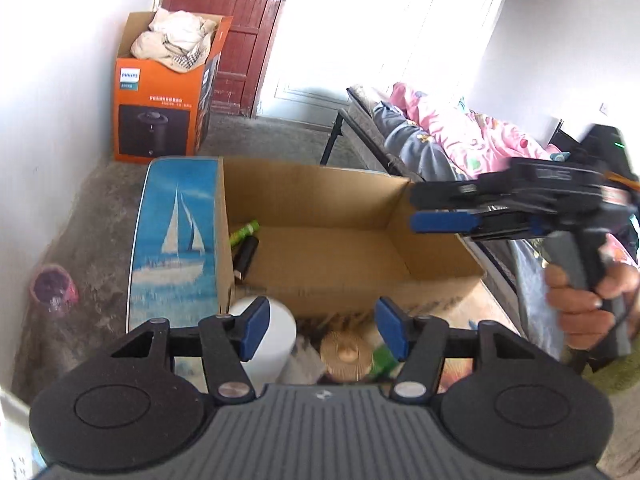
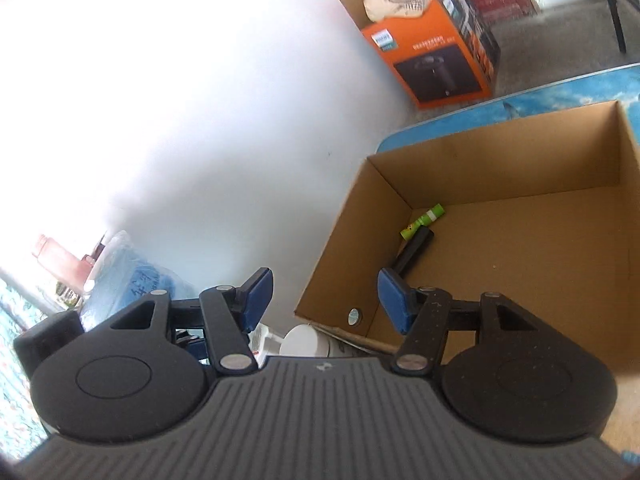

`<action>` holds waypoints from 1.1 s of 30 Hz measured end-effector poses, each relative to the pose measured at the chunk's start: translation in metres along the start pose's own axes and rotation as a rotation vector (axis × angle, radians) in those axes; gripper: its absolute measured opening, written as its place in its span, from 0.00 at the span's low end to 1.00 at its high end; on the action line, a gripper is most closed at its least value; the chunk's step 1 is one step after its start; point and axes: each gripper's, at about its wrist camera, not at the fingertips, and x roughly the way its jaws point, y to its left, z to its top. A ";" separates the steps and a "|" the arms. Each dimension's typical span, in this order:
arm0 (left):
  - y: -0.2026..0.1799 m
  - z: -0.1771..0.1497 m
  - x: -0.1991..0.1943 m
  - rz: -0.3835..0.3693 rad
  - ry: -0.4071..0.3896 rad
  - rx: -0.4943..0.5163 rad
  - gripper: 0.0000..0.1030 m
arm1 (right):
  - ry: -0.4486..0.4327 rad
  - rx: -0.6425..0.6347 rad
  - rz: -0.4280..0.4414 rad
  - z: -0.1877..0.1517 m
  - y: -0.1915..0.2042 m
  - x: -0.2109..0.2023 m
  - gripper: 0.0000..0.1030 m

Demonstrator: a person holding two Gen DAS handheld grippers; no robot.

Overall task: Organize rigid objects
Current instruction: 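Move the right gripper out of the box to the pink cup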

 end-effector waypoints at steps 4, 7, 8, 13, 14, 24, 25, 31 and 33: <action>0.000 -0.034 0.012 0.000 0.079 0.013 0.60 | -0.009 -0.012 -0.063 -0.059 0.003 -0.012 0.56; -0.001 -0.064 0.020 0.009 0.136 0.032 0.63 | 0.045 -0.009 -0.124 -0.100 0.001 0.007 0.54; -0.004 -0.071 0.023 0.013 0.155 0.043 0.63 | 0.062 -0.011 -0.142 -0.113 0.000 0.017 0.53; -0.014 -0.105 0.037 0.068 0.214 0.120 0.74 | 0.148 -0.043 -0.243 -0.151 0.002 0.050 0.45; -0.016 -0.109 0.039 0.073 0.219 0.138 0.76 | 0.164 -0.038 -0.253 -0.155 0.000 0.056 0.42; -0.032 -0.125 0.063 0.137 0.232 0.266 0.85 | 0.219 -0.054 -0.309 -0.168 -0.002 0.084 0.30; -0.032 -0.126 0.065 0.141 0.232 0.269 0.85 | 0.219 -0.050 -0.312 -0.167 -0.003 0.084 0.29; -0.036 -0.130 0.070 0.160 0.214 0.298 0.80 | 0.224 -0.041 -0.317 -0.169 -0.008 0.091 0.19; -0.036 -0.130 0.071 0.159 0.211 0.294 0.78 | 0.220 -0.041 -0.315 -0.169 -0.008 0.092 0.17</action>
